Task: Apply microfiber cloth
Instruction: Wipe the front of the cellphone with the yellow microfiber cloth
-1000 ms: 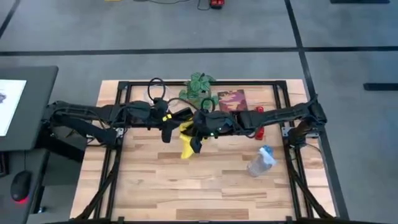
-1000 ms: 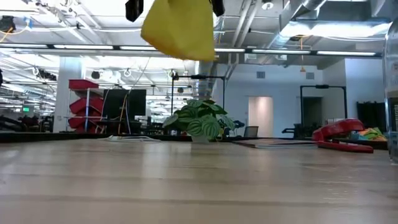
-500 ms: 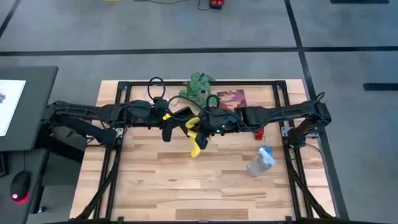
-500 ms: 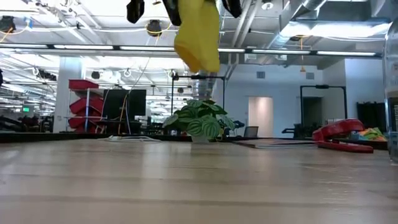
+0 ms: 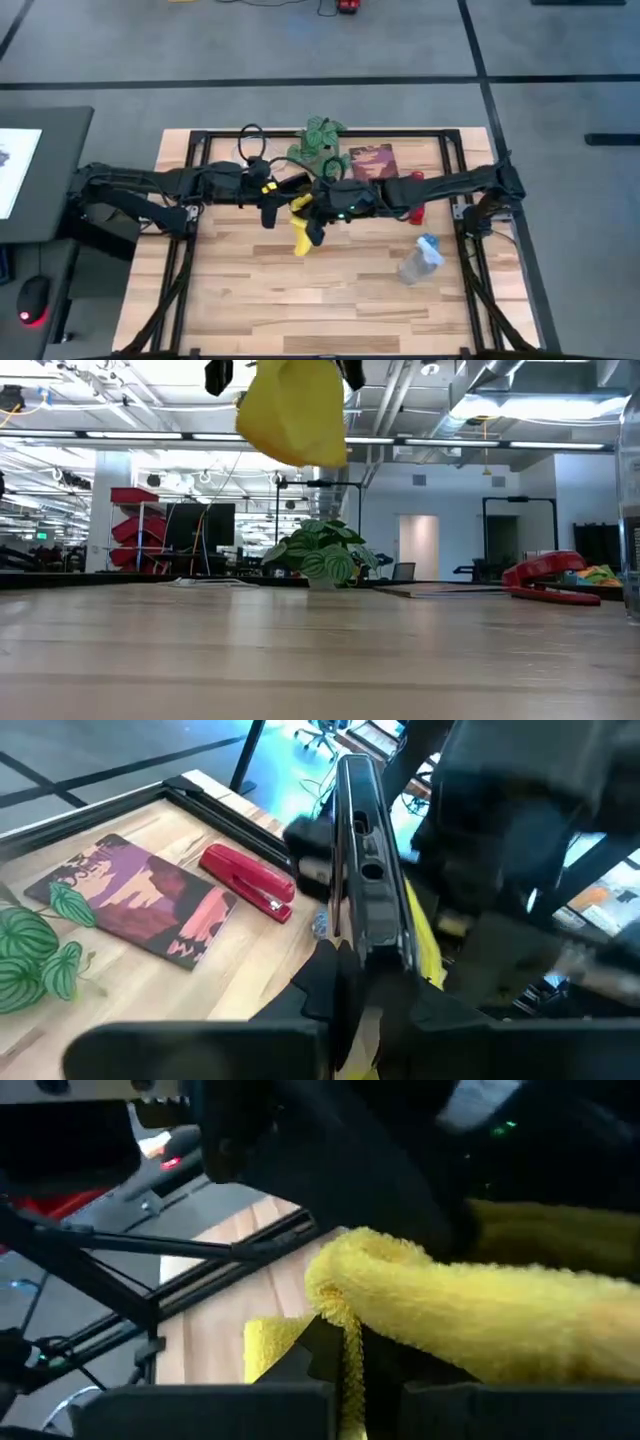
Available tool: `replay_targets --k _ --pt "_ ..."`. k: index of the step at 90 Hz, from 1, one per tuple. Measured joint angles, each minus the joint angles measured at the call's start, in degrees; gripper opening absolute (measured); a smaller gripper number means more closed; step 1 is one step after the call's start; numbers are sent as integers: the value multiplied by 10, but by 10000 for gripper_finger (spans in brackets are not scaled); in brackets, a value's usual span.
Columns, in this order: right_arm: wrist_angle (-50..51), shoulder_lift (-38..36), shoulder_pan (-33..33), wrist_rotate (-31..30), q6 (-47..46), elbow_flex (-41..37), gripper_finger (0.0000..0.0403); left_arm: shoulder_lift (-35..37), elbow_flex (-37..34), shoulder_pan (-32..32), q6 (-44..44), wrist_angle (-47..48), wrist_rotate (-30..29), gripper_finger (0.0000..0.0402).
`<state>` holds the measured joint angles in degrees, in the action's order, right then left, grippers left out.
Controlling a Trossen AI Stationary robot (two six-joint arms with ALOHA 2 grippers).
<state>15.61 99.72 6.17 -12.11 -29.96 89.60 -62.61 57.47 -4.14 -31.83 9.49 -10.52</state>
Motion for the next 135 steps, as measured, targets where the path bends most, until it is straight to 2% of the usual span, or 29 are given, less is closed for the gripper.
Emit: replay_targets --k 20,38,74,113,129,135 --pt "62 -18 0 -7 0 0 0 0 0 -2 3 0 3 10" --pt "104 -42 2 -17 17 -1 0 0 0 -2 9 0 28 10" --pt "14 -50 -15 -27 61 -2 0 0 2 -2 12 11 46 10" --pt "-11 -48 -21 -27 67 -1 0 -1 2 -2 25 35 47 10" --pt "0 -47 -21 -37 104 19 0 -1 3 -3 35 50 45 10" --pt "-25 -48 -23 -48 106 27 0 -3 1 -4 35 67 54 10"
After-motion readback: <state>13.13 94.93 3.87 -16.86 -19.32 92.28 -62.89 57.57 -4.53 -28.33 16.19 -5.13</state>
